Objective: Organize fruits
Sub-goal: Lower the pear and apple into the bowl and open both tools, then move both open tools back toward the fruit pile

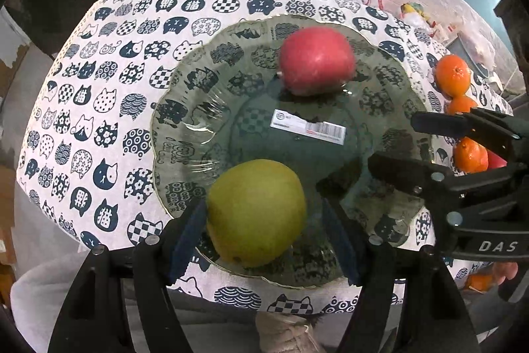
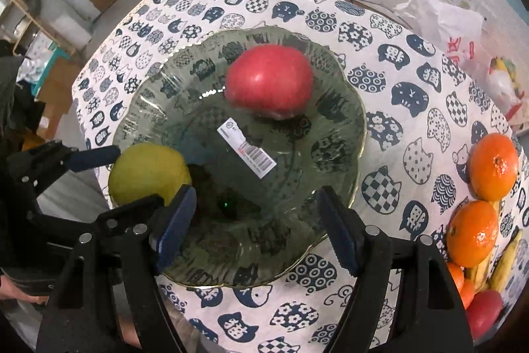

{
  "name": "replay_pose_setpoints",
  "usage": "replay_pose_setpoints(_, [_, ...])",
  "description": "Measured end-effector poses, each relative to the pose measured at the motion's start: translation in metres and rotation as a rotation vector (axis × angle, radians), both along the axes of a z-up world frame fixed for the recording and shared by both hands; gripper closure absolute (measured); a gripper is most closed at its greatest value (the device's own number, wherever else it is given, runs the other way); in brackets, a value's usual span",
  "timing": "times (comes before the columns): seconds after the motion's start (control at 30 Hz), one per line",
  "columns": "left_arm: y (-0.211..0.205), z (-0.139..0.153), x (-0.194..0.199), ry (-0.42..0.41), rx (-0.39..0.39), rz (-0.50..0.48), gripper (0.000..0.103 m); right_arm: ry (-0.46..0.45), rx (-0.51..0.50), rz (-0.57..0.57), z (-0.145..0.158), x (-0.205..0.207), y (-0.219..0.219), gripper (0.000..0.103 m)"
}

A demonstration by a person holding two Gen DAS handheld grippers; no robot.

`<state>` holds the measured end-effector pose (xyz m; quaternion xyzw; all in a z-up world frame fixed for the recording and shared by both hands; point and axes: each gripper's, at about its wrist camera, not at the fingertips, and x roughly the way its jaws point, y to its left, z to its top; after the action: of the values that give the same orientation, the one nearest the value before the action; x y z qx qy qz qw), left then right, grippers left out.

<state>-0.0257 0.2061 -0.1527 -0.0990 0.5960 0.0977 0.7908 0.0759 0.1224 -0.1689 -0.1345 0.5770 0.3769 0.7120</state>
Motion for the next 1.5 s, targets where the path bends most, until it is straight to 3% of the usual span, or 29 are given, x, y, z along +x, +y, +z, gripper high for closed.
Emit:
replay_pose_setpoints(0.4, [-0.023, 0.029, 0.006, -0.071, 0.004, -0.025, 0.029, -0.055, 0.054, -0.077, 0.035, 0.005, -0.029, 0.027])
replay_pose_setpoints(0.83, [-0.105, 0.061, 0.029, -0.132, -0.019, -0.192, 0.026, -0.166, -0.023, -0.231, 0.066, 0.012, -0.137, 0.024])
replay_pose_setpoints(1.23, [-0.167, 0.062, 0.054, -0.12, -0.001, -0.305, 0.026, -0.135, -0.12, -0.441, 0.053, 0.027, -0.241, 0.022])
replay_pose_setpoints(1.5, [-0.203, 0.052, 0.07, -0.087, 0.017, -0.378, 0.024, -0.102, -0.16, -0.517, 0.033, 0.033, -0.283, 0.022])
